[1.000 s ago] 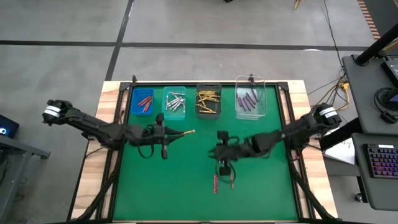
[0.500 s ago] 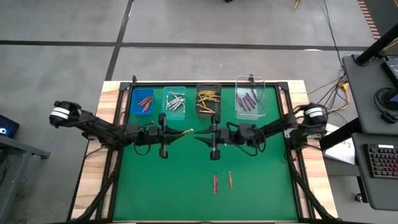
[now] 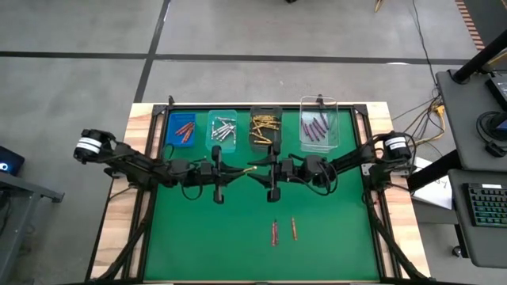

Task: Sort crayons
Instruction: Put the yellow crayon into the black bin

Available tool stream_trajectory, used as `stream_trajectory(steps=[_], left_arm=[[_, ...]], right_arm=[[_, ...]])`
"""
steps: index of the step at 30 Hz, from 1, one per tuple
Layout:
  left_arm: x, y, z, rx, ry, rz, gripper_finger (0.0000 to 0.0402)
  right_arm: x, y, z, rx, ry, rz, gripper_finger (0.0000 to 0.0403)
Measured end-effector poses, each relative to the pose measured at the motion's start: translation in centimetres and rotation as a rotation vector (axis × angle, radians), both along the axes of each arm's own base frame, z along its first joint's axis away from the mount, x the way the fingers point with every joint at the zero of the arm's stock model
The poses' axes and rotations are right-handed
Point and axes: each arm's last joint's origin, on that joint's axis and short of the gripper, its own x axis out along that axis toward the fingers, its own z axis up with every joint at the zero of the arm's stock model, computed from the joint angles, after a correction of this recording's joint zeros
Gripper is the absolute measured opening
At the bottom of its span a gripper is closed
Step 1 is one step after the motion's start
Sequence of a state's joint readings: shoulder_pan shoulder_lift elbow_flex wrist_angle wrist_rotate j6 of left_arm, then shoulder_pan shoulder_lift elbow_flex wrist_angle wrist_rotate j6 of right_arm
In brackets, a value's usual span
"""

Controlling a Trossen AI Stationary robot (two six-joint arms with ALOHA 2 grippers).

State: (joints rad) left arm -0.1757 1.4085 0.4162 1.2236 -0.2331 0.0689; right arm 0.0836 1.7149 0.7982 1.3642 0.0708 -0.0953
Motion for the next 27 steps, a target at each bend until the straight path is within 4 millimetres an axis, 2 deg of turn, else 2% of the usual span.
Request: stream_trajectory(steps=[3,6,9,14,19,27], left_arm=[[0.4,-0.1,-0.1,0.0,0.003,0.0,0.0],[0.7,-0.1,-0.1,-0.002,0.001,0.001,0.0],[0.8,-0.1,-0.2,-0.004,0.008,0.001,0.0004],[0.8,0.0,-0.1,-0.046,-0.001,0.057,0.0033],[0.8,0.1,0.0,-0.051,-0.002,0.071,0.0082],[0.3,0.5,-0.5,-0.061,0.022,0.162,0.0149]], right_arm=[[0.0,-0.1,0.0,-0.012,0.001,-0.007,0.016],[0.0,-0.1,0.0,-0.026,-0.001,-0.012,0.0146],[0.0,0.0,0.0,-0.033,-0.001,-0.014,0.011],[0.0,-0.1,0.0,-0.048,0.014,-0.02,0.0023],[0.2,-0.5,0.2,-0.039,0.067,-0.025,0.0017],[0.6,-2.6,2.0,-0.025,0.272,-0.14,0.0015]])
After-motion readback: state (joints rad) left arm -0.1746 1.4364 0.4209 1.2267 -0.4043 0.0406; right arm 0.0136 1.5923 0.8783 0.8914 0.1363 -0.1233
